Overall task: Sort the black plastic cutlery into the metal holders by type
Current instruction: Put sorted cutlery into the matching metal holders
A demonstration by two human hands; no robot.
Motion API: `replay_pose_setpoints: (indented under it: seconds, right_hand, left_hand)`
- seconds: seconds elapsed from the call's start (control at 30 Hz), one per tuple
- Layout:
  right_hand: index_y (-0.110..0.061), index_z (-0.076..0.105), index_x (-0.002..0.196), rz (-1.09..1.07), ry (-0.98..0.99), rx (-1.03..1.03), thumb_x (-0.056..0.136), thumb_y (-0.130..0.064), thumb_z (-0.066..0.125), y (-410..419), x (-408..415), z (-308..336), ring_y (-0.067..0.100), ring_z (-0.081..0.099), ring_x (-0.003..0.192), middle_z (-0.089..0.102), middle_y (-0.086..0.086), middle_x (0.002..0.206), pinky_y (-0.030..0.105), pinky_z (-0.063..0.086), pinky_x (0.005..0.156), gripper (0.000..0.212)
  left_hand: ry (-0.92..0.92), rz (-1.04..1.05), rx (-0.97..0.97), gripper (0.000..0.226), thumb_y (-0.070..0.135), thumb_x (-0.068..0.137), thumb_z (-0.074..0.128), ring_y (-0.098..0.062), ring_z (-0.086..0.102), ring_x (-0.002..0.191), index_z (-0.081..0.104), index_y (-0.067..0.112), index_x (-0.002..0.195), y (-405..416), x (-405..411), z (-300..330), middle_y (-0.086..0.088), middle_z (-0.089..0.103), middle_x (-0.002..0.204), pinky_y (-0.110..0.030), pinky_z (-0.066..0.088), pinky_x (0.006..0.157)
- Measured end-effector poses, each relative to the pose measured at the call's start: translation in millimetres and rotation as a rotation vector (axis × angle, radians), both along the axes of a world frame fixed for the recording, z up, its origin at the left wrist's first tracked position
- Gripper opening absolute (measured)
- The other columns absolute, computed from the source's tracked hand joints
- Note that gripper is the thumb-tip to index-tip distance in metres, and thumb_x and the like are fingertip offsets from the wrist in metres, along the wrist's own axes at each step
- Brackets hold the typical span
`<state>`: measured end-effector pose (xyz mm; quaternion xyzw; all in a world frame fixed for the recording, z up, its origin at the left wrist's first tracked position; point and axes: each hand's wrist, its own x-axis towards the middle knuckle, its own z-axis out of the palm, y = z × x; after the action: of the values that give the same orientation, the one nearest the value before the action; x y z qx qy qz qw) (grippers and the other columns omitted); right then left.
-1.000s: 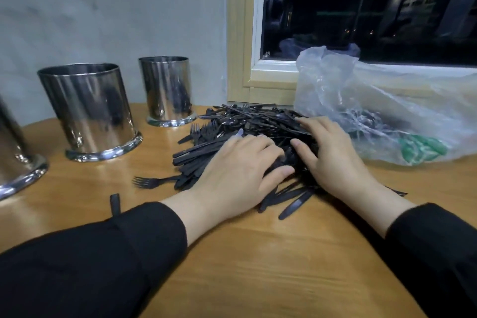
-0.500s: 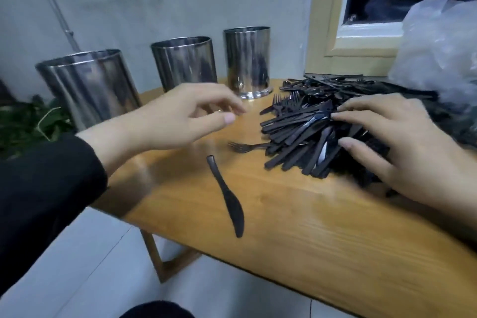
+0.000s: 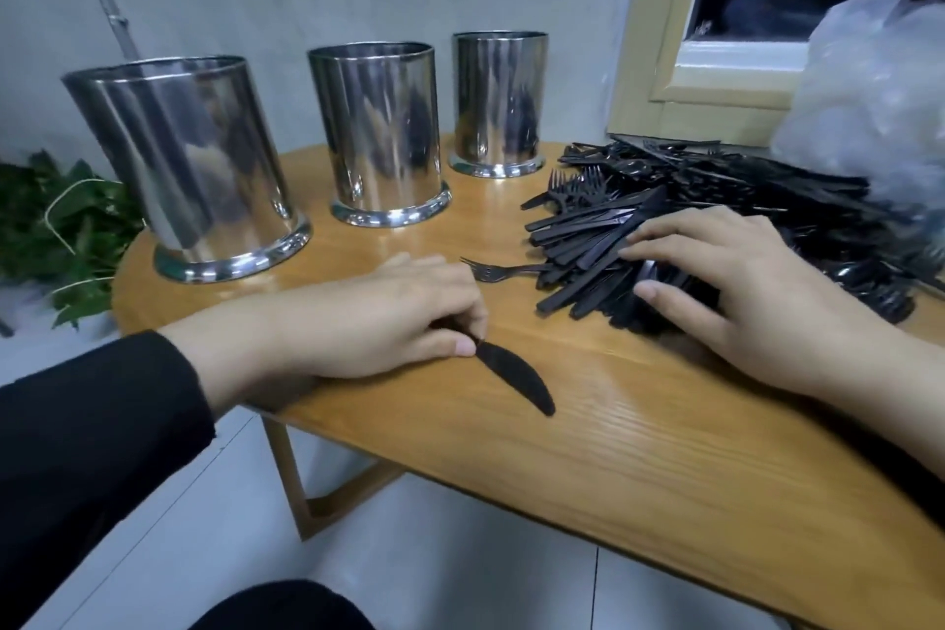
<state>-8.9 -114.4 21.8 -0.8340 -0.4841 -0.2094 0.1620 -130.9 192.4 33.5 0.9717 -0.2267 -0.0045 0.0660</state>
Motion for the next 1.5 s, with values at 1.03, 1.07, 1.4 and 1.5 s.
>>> replay_pose_setpoints:
  seconds: [1.03,1.07,1.4,1.5]
  right_hand:
    - [-0.033,0.073,0.106,-0.050,-0.189,-0.040,0.084,-0.009,0.070,24,47,-6,0.021,0.049,0.093,0.059,-0.003,0.114,0.039,0.040,0.072,0.033]
    - [-0.032,0.074,0.106,-0.037,-0.204,-0.002,0.086,-0.009,0.070,23,46,-2,0.023,0.049,0.091,0.058,-0.001,0.112,0.040,0.041,0.072,0.031]
    - [-0.010,0.075,0.116,0.086,-0.307,0.284,0.101,-0.018,0.060,14,24,14,0.029,0.061,0.079,0.067,0.006,0.093,0.045,0.047,0.067,0.022]
    - [-0.013,0.074,0.118,0.122,-0.313,0.256,0.102,-0.020,0.057,18,24,13,0.029,0.061,0.082,0.069,0.006,0.101,0.045,0.046,0.070,0.024]
  left_hand:
    - [-0.232,0.393,-1.253,0.026,0.031,0.103,0.057,-0.013,0.035,0.055,0.064,0.018,0.082,-100,140,5,0.009,0.040,0.059,-0.036,0.031,0.058]
    - [-0.205,0.392,-1.285,0.027,0.032,0.104,0.056,-0.012,0.034,0.052,0.066,0.016,0.085,-100,137,3,0.010,0.039,0.057,-0.033,0.030,0.055]
    - [0.309,0.416,-1.473,0.045,0.053,0.097,0.060,-0.009,0.024,0.047,0.064,0.010,0.085,-96,120,15,0.004,0.039,0.059,-0.020,0.021,0.039]
    - [0.443,0.332,-1.488,0.036,0.048,0.097,0.064,-0.009,0.024,0.048,0.060,0.014,0.084,-100,116,13,0.004,0.039,0.061,-0.019,0.020,0.040]
